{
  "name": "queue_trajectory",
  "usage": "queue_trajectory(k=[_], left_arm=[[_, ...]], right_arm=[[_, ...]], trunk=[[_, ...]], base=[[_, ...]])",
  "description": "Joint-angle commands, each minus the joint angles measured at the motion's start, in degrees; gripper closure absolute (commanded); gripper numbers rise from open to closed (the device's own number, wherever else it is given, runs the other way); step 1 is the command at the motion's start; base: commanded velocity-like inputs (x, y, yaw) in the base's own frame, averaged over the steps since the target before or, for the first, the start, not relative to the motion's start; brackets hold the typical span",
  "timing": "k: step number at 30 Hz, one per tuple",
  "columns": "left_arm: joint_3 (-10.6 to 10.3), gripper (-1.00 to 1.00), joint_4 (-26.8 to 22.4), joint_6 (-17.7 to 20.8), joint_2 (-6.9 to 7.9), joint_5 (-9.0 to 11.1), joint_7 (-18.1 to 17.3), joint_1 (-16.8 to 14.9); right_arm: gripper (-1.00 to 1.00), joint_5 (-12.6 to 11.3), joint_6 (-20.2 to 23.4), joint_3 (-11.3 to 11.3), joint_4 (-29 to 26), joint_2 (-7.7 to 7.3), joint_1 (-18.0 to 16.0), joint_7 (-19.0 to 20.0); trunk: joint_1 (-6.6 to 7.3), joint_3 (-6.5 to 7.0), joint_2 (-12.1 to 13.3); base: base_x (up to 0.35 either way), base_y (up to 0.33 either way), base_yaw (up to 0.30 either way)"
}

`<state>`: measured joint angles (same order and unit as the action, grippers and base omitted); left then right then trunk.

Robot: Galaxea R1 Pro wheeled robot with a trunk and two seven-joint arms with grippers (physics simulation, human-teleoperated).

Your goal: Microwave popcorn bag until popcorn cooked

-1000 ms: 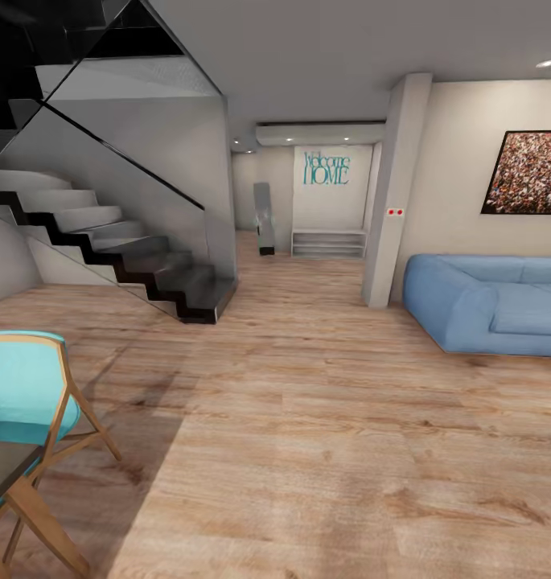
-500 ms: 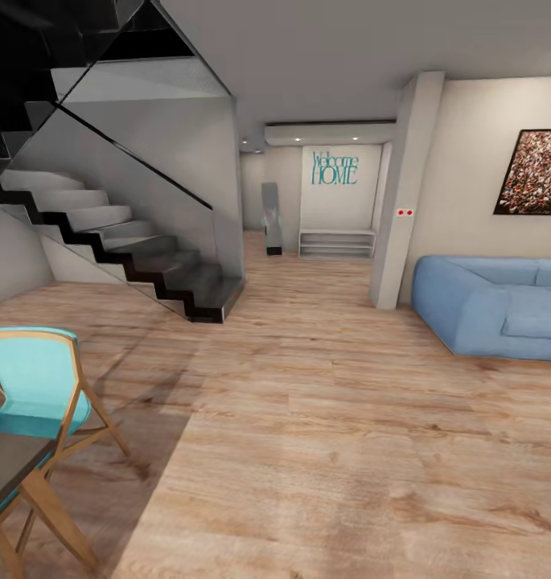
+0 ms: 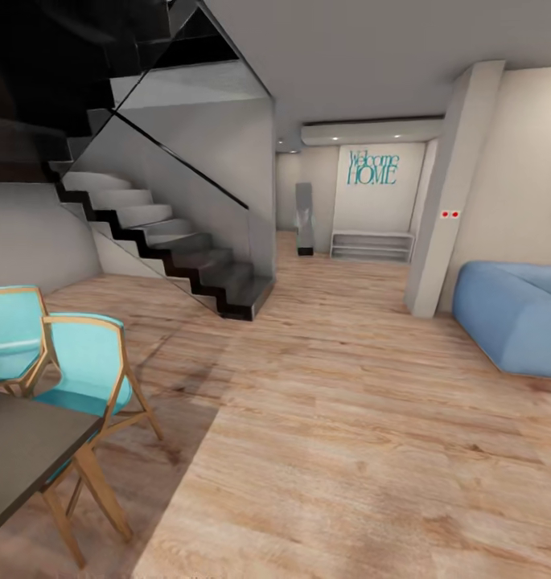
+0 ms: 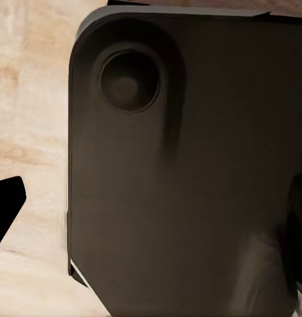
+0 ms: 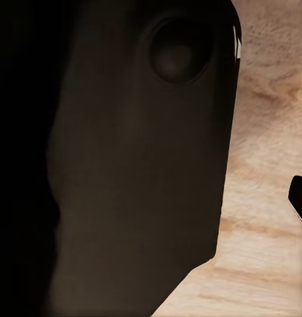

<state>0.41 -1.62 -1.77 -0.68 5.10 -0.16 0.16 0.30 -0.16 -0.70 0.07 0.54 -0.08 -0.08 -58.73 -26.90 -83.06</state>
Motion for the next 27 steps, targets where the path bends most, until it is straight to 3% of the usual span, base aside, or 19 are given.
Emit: queue_trajectory(k=[1,5,27], left_arm=[[-0.1,-1.00,-0.1,-0.1,0.14,0.4,0.0,0.0],[-0.4,-1.00,-0.1,-0.1,0.72,0.1,0.2,0.0],[-0.6,-1.00,-0.1,-0.1,0.76,0.0,0.3,0.0]], right_arm=[[-1.00,0.0,0.0,0.0,0.0,0.03,0.0,0.0],[-1.00,0.0,-0.1,0.3,0.0,0.08,0.0,0.0],[-1.00,-0.4,-2.1,0.4,0.0,0.08,0.0,-0.4]], trunk=[[0.00,-0.03,0.0],[0.00,-0.03,0.0],[0.00,-0.03,0.0]], base=[[0.000,0.000,0.276],[0.000,0.000,0.282],[0.000,0.000,0.299]])
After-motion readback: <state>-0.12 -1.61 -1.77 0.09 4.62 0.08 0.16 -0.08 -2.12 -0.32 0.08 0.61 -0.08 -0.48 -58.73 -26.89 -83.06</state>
